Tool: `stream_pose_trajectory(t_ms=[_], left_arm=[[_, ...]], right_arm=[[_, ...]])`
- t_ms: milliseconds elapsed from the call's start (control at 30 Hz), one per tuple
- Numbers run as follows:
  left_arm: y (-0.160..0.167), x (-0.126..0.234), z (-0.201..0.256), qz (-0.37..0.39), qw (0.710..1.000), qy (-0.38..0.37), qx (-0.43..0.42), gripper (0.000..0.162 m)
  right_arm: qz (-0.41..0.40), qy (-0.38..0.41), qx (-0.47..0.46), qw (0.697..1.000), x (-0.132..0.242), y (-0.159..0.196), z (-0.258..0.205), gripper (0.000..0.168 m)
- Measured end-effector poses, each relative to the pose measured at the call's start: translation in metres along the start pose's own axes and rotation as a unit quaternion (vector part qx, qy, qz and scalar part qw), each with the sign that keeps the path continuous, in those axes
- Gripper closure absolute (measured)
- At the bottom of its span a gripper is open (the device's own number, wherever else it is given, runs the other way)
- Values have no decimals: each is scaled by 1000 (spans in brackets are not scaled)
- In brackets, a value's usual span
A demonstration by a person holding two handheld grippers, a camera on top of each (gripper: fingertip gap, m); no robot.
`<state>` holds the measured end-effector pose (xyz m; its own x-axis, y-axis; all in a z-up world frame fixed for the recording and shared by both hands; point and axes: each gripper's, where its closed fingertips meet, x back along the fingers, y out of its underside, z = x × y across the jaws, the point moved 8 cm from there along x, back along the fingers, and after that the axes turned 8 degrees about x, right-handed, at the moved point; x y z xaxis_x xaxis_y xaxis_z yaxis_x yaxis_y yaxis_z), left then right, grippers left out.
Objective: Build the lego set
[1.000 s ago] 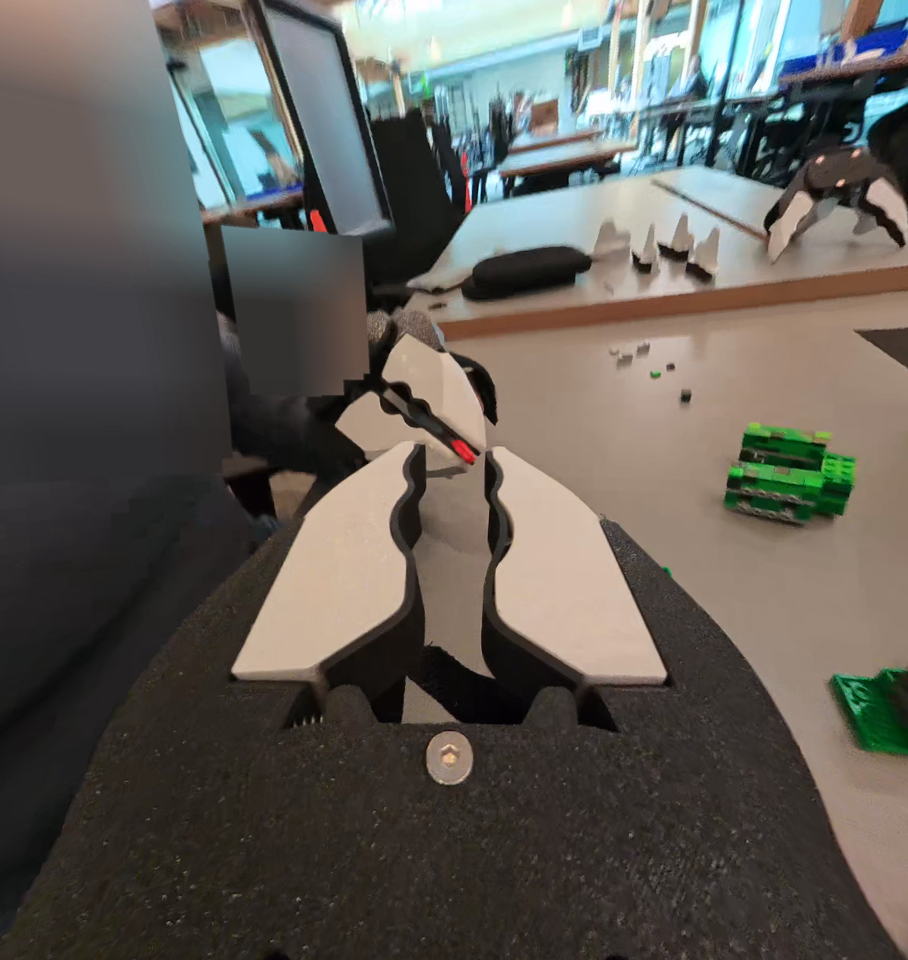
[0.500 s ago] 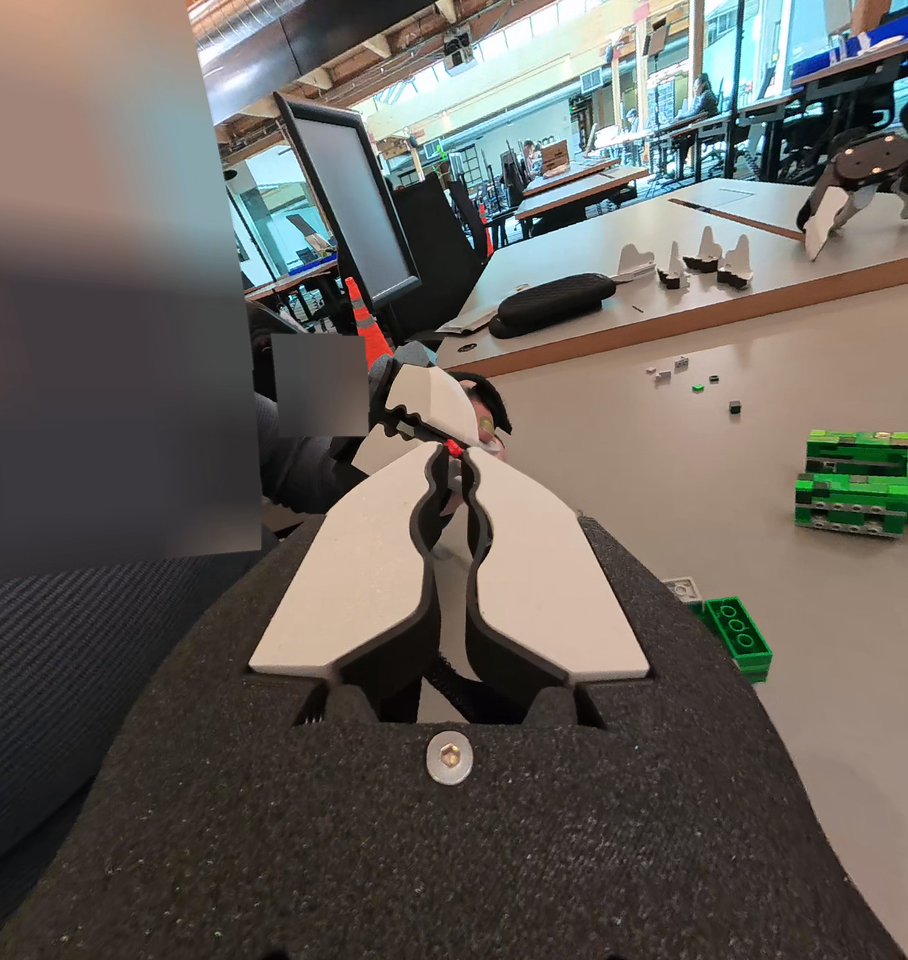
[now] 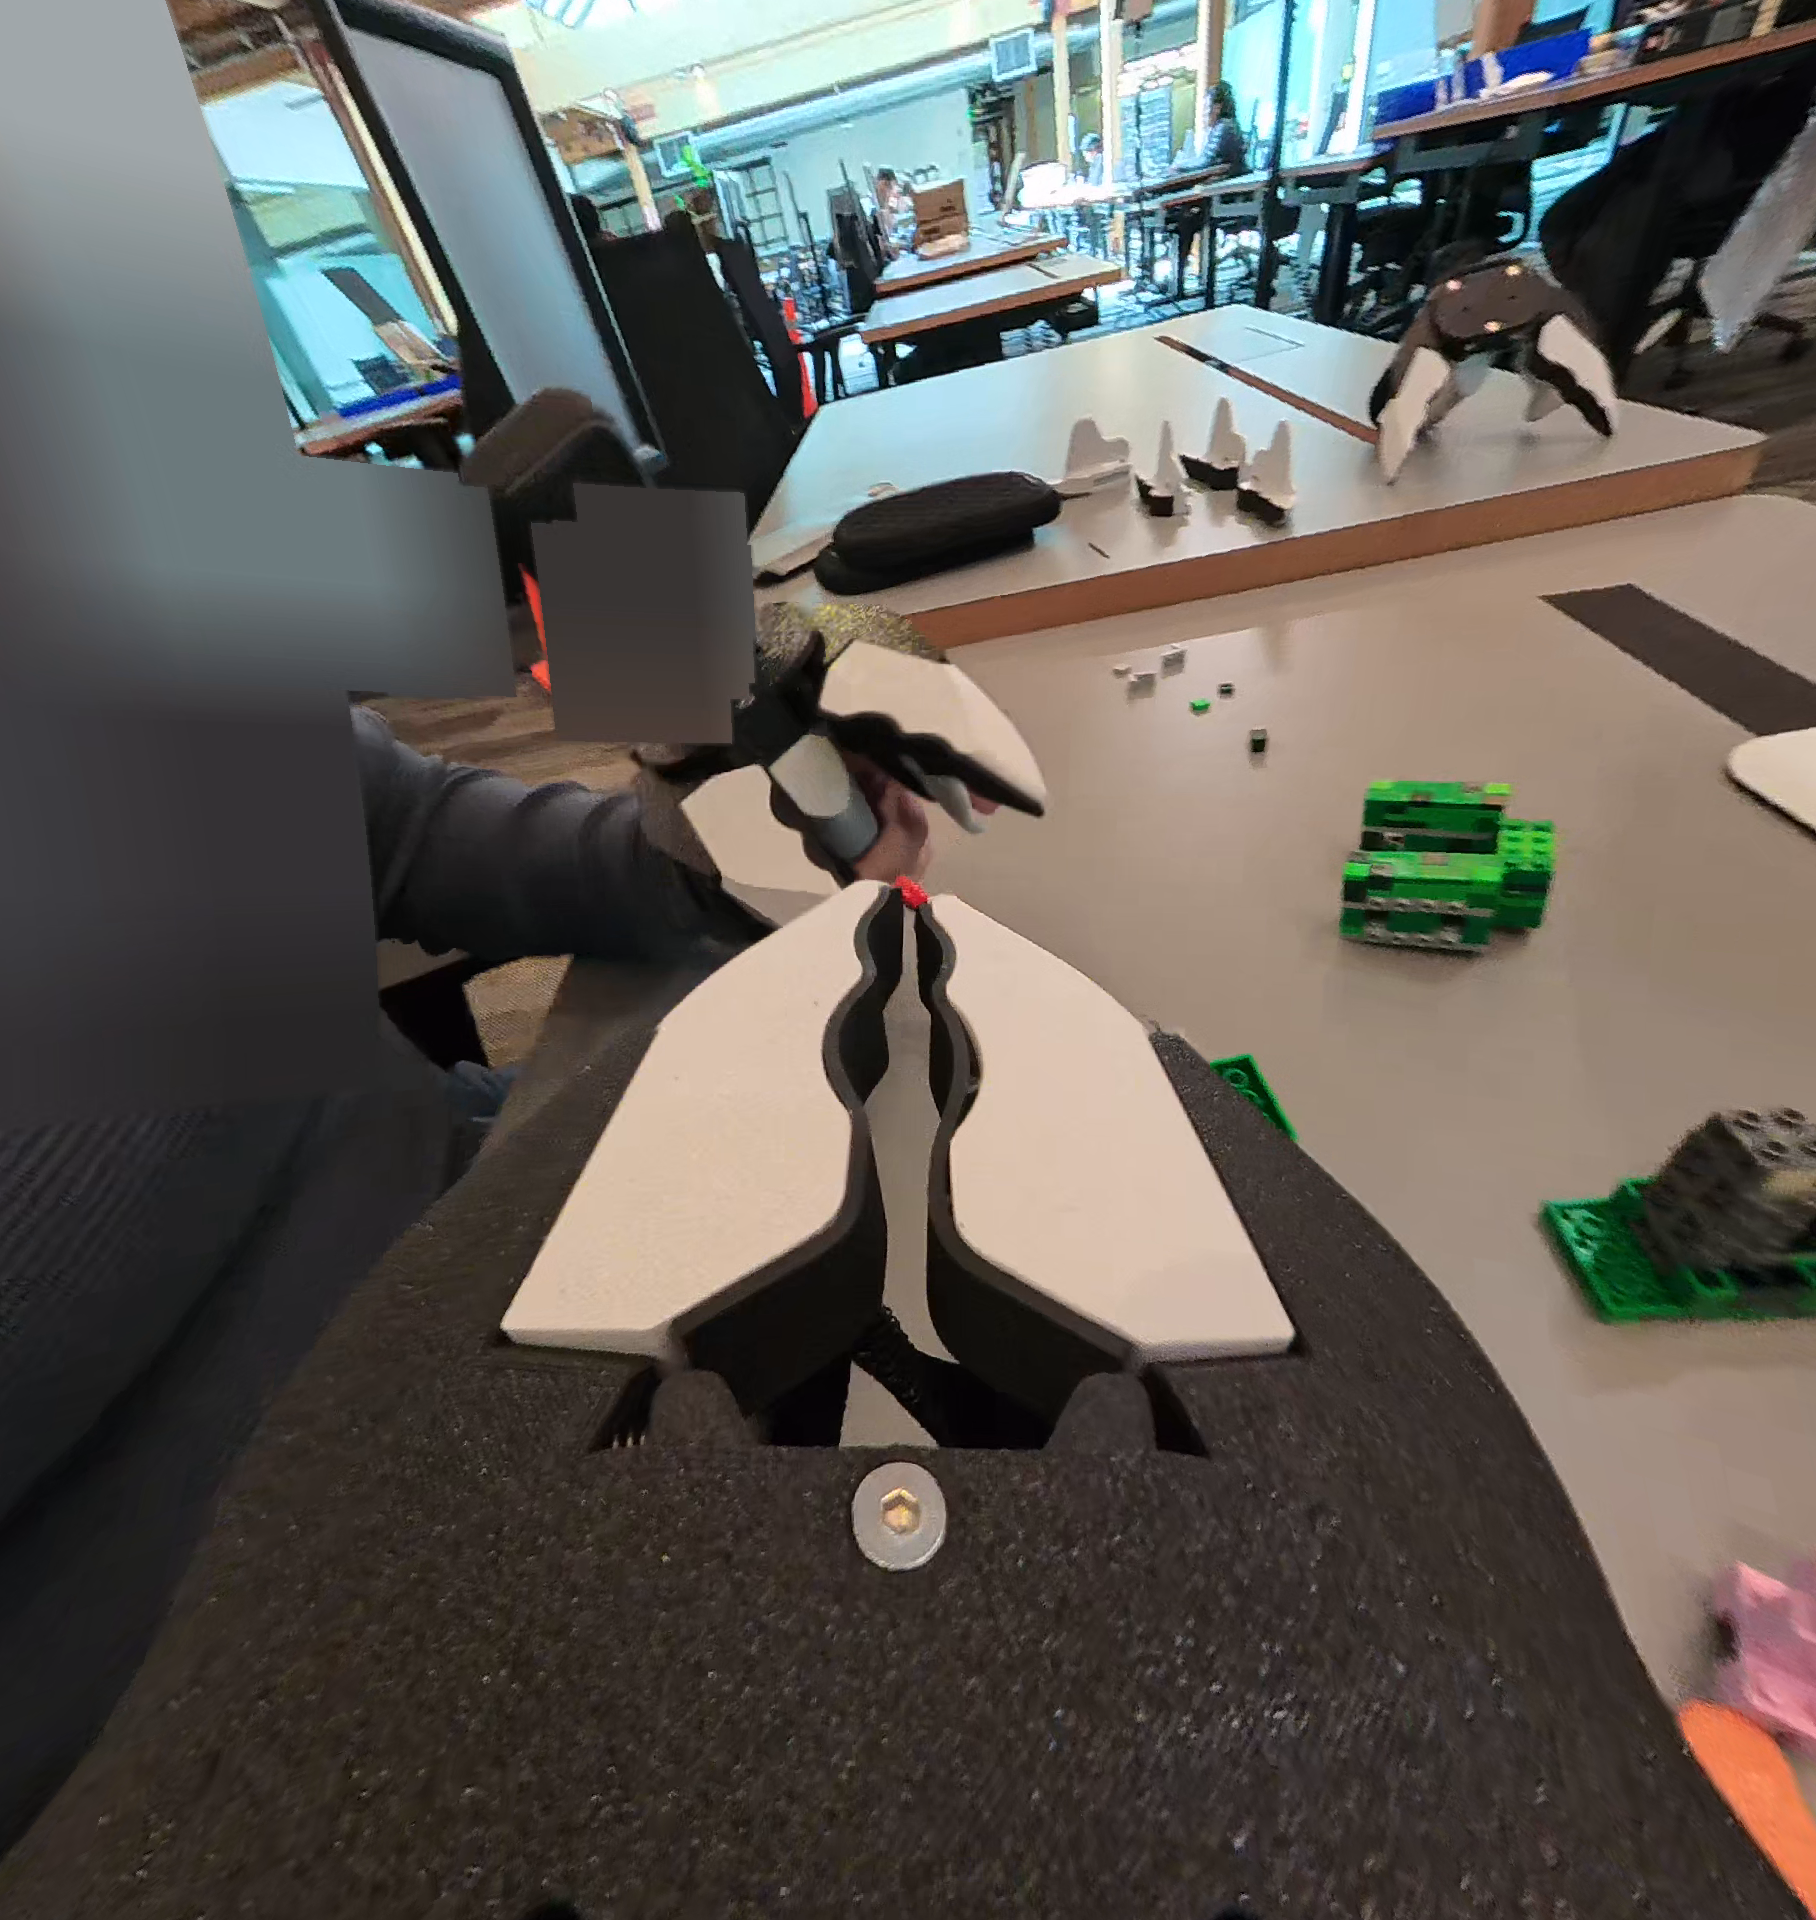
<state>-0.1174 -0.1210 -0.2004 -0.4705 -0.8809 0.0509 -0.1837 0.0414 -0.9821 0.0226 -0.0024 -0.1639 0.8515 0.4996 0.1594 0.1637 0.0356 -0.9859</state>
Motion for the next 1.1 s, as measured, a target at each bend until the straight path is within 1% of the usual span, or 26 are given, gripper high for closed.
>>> stream_pose_trajectory(t_ms=[67, 133, 200, 300, 367, 533, 600, 700, 933, 1100], left_arm=[[7, -1, -14, -15, 998, 45, 48, 102], [16, -5, -27, -44, 989, 106, 91, 98], [29, -11, -39, -90, 983, 128, 99, 89], [43, -24, -55, -149, 977, 113, 99, 80], [44, -32, -56, -166, 973, 124, 106, 76], [49, -35, -49, -197, 968, 135, 74, 70], [51, -34, -48, -201, 969, 130, 66, 70], [53, -35, -48, -202, 970, 116, 72, 76], [65, -37, -46, -235, 963, 116, 60, 81], [71, -37, -46, -239, 961, 125, 61, 91]], right_arm=[[-17, 15, 7, 1000, 5, 0, 4, 166], [-40, 35, 23, 998, 7, -1, 8, 166], [-70, 53, 45, 995, 7, -1, 12, 166], [-113, 74, 73, 988, 3, -2, 20, 166], [-133, 78, 83, 985, -2, -2, 25, 166], [-192, 80, 105, 972, -15, 0, 37, 166], [-214, 76, 113, 967, -21, 1, 40, 166], [-237, 60, 110, 963, -29, 4, 43, 166], [-289, 37, 127, 948, -41, 7, 50, 166], [-349, 22, 134, 927, -51, 11, 61, 166]])
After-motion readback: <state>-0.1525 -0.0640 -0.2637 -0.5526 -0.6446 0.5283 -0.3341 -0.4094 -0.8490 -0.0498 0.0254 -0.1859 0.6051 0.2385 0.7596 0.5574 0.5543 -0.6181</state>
